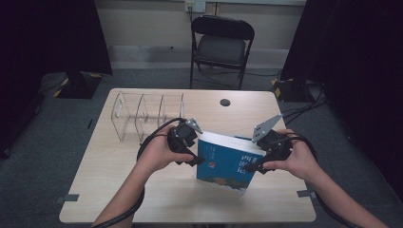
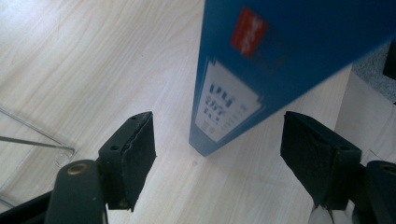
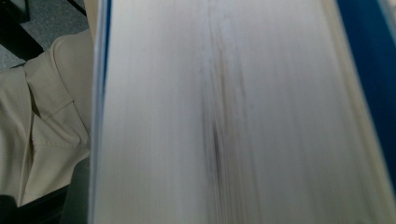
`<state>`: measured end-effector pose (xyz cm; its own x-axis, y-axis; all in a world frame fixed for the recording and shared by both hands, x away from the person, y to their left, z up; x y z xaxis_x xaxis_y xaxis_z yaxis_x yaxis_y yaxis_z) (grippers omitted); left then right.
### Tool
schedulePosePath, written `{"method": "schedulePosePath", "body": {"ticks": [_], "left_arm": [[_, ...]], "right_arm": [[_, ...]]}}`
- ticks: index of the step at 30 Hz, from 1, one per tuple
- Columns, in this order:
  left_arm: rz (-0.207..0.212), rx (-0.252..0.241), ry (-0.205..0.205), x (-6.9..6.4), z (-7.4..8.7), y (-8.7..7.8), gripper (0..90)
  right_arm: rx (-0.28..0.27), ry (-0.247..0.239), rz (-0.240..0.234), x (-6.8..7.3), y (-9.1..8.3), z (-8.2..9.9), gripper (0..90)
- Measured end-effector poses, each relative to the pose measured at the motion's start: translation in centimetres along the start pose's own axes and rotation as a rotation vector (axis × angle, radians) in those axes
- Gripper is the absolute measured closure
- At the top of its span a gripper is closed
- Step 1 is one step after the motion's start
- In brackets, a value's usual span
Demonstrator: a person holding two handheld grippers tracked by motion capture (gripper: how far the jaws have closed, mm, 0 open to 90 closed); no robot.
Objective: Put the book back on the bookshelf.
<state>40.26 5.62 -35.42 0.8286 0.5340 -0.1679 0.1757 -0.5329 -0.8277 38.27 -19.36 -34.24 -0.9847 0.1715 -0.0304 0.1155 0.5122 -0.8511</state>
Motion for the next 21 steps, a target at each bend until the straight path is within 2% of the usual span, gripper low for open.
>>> {"method": "schedulePosePath", "body": {"ticks": [13, 21], "left_arm": [[0.013, 0.01, 0.035, -0.9, -1.6, -0.4, 29.4], [0.001, 0.014, 0.064, -1.3, -2.6, -0.8, 28.6]], "right_arm": [[0.001, 0.011, 0.003, 0.0, 0.2, 0.6, 33.3], [0.009, 0.012, -0.002, 0.0, 0.4, 1.1, 33.3]]}}
Point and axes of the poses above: each handheld gripper's, and its own axes: y roughly forward along the jaws, z roughly out of its underside, x roughly to its left, the point moved 3 cm from there along y, roughly forward along the jaws, and after that the axes turned 9 degrees about -y, right-handed, at the moved point
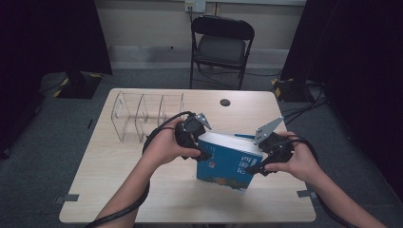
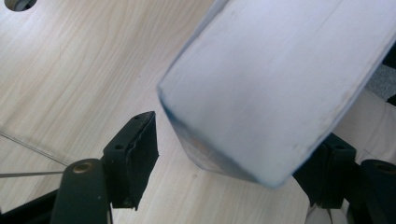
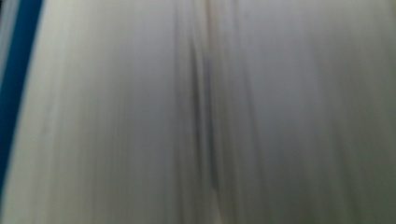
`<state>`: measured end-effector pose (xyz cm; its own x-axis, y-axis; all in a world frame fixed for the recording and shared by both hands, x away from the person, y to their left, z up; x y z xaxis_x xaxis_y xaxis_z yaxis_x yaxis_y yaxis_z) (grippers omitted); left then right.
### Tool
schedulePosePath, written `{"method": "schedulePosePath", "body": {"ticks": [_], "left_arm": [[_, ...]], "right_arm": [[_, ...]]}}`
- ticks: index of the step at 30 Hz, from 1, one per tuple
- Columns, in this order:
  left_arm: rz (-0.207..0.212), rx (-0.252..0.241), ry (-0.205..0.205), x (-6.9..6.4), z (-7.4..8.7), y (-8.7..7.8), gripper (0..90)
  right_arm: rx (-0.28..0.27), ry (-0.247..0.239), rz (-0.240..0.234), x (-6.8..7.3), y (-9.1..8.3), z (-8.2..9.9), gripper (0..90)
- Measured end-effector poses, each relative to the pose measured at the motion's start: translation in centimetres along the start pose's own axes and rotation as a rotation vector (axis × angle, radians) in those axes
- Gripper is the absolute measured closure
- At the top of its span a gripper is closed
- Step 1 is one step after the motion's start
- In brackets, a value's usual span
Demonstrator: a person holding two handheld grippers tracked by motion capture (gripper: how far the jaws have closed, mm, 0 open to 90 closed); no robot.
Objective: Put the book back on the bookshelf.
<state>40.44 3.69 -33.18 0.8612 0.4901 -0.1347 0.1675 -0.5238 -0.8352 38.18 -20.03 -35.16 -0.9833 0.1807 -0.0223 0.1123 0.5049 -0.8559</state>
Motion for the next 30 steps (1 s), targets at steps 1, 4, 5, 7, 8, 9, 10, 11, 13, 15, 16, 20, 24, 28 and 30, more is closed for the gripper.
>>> {"method": "schedulePosePath", "body": {"ticks": [1, 4, 5, 7, 8, 9, 10, 11, 13, 15, 16, 20, 24, 28, 30], "left_arm": [[0.002, 0.003, 0.007, 0.0, -0.1, 0.0, 28.7], [-0.001, 0.002, 0.028, -0.3, -0.6, -0.2, 29.1], [0.005, -0.003, 0.037, -0.4, -0.8, -0.3, 29.6], [0.015, -0.011, 0.047, -0.6, -1.1, -0.4, 31.1], [0.02, -0.015, 0.05, -0.8, -1.2, -0.5, 32.4], [0.019, -0.013, 0.064, -0.9, -1.3, -0.5, 34.4], [0.019, -0.013, 0.064, -0.9, -1.3, -0.5, 34.1], [0.013, -0.004, 0.07, -1.0, -1.5, -0.5, 34.0], [0.007, 0.004, 0.078, -1.0, -1.5, -0.5, 34.3], [0.0, 0.002, 0.082, -1.0, -1.5, -0.5, 35.2], [-0.004, 0.014, 0.093, -1.0, -1.5, -0.6, 36.9], [-0.011, 0.047, 0.104, -1.1, -1.4, -0.9, 42.0], [0.003, 0.061, 0.083, -1.4, -1.1, -1.2, 47.7], [0.011, 0.08, 0.087, -2.0, -0.8, -1.5, 52.1], [0.016, 0.091, 0.092, -2.2, -0.7, -1.7, 54.0]], "right_arm": [[0.0, -0.001, -0.001, 0.0, 0.0, 0.0, 33.3], [0.003, -0.003, -0.004, 0.0, 0.1, 0.0, 33.3], [0.002, -0.003, -0.002, 0.0, 0.1, 0.1, 33.3], [0.002, 0.002, -0.003, 0.0, 0.1, 0.1, 33.3], [0.003, 0.007, -0.003, 0.0, 0.1, 0.2, 33.4], [0.0, 0.007, 0.003, -0.1, 0.1, 0.2, 33.4], [0.0, 0.007, 0.003, -0.1, 0.1, 0.2, 33.4], [0.0, 0.013, 0.005, -0.2, 0.0, 0.4, 33.5], [-0.006, 0.011, 0.008, -0.2, 0.0, 0.5, 33.6], [-0.006, 0.013, 0.011, -0.2, 0.0, 0.5, 33.6], [-0.005, 0.013, 0.012, -0.3, 0.0, 0.6, 33.6], [-0.011, 0.026, 0.014, -0.3, 0.0, 0.7, 33.6], [-0.011, 0.019, 0.022, -0.5, 0.2, 0.7, 34.2], [-0.019, 0.031, 0.02, -0.8, 0.4, 0.8, 34.2], [-0.022, 0.036, 0.018, -0.9, 0.5, 0.9, 34.2]]}}
Point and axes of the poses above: each handheld gripper's, and its own axes: y roughly forward along the jaws, z roughly out of its underside, x roughly to its left, the point moved 3 cm from there along y, roughly forward along the jaws, and after that the axes turned 9 degrees about -y, right-handed, at the moved point
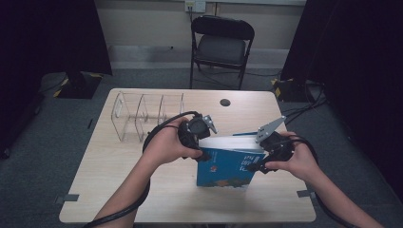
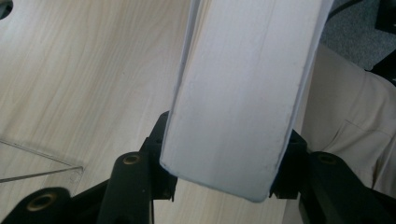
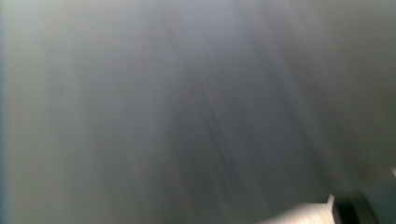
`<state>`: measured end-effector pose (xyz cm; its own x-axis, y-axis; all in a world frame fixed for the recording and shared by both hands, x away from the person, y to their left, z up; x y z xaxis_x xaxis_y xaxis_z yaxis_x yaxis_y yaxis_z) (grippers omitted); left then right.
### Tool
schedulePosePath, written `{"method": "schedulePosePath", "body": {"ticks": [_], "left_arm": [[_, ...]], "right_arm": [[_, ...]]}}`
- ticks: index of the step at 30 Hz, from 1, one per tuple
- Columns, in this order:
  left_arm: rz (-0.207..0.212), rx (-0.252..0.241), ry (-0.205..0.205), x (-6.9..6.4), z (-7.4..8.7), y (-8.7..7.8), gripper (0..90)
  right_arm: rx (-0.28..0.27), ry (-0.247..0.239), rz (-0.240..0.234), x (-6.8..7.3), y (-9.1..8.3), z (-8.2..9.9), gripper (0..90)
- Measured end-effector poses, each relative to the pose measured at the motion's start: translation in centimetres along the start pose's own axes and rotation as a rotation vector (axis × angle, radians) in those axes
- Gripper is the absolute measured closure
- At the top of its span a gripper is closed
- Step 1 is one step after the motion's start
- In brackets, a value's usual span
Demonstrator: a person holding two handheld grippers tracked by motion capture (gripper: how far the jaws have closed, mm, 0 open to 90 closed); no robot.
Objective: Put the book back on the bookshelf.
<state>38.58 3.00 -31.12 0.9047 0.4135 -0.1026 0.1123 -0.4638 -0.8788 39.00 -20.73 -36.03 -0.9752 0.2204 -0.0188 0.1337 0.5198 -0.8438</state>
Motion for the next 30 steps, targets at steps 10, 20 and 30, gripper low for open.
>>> {"method": "schedulePosePath", "body": {"ticks": [10, 20, 30], "left_arm": [[-0.002, -0.028, 0.016, -0.1, -0.1, -0.1, 52.4], [0.015, 0.014, 0.054, -0.6, -1.9, 1.6, 49.7], [0.025, 0.061, 0.006, -0.2, -2.3, 2.6, 40.4]], "right_arm": [[-0.013, 0.011, 0.011, -0.5, 0.1, 0.1, 34.3], [-0.026, 0.013, 0.007, -0.5, 0.3, 0.6, 33.7], [-0.035, 0.025, 0.005, -0.6, 0.4, 1.3, 33.8]]}}
Point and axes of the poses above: each handheld gripper's, and its own axes: y roughly forward along the jaws, z roughly out of its underside, x roughly to its left, the point moved 3 cm from there along y, roughly forward along the jaws, and after that the axes turned 9 degrees about -y, right-handed, at the moved point
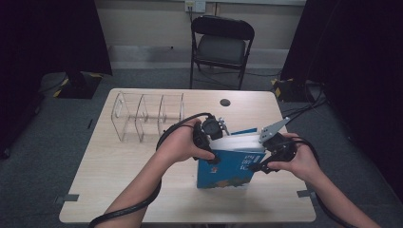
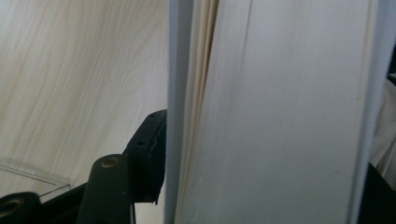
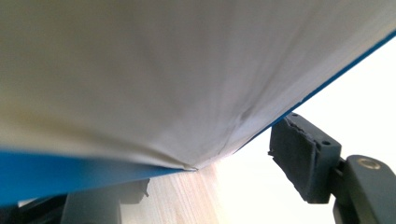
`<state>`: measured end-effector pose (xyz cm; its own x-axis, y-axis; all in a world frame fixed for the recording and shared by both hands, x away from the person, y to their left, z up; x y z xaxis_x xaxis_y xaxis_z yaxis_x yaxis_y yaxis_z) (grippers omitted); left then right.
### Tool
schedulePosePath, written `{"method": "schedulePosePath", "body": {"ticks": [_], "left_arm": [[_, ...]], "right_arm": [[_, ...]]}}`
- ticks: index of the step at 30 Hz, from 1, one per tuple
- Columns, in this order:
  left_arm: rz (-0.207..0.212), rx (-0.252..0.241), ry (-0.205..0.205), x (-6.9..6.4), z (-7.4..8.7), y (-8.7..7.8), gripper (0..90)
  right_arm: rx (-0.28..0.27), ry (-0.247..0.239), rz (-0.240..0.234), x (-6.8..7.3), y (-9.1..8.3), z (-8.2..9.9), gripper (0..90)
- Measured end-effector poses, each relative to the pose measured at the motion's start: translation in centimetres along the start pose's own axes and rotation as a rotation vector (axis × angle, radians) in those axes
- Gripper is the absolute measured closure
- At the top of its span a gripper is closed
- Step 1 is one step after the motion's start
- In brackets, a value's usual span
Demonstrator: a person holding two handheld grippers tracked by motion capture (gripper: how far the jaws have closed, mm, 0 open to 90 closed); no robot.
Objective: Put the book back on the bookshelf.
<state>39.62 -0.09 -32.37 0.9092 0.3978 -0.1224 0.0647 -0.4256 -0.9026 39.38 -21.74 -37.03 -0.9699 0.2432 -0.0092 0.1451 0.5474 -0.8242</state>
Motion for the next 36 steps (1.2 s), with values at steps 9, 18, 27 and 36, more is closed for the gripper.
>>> {"method": "schedulePosePath", "body": {"ticks": [9, 18, 27, 36], "left_arm": [[-0.023, 0.053, 0.026, 0.19, 0.22, 0.49, 41.5], [-0.055, 0.053, 0.068, -0.28, -0.39, 0.25, 40.6], [-0.042, 0.037, 0.081, -0.09, -0.65, 0.81, 41.6], [-0.015, 0.031, 0.076, -0.03, -0.63, 0.91, 44.4]], "right_arm": [[0.006, 0.004, 0.001, -0.1, 0.0, -0.01, 33.6], [-0.018, 0.004, -0.005, -0.19, 0.15, 0.03, 33.8], [-0.01, 0.003, -0.011, -0.06, 0.06, 0.21, 33.8], [-0.015, 0.002, -0.009, -0.08, 0.07, 0.31, 34.0]]}}
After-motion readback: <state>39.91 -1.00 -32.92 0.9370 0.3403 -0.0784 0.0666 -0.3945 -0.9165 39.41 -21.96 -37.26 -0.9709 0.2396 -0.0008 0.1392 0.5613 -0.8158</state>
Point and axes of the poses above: each handheld gripper's, and its own axes: y roughly forward along the jaws, z roughly out of its underside, x roughly to its left, the point moved 3 cm from there along y, roughly forward along the jaws, and after that the axes turned 9 degrees about -y, right-handed, at the moved point
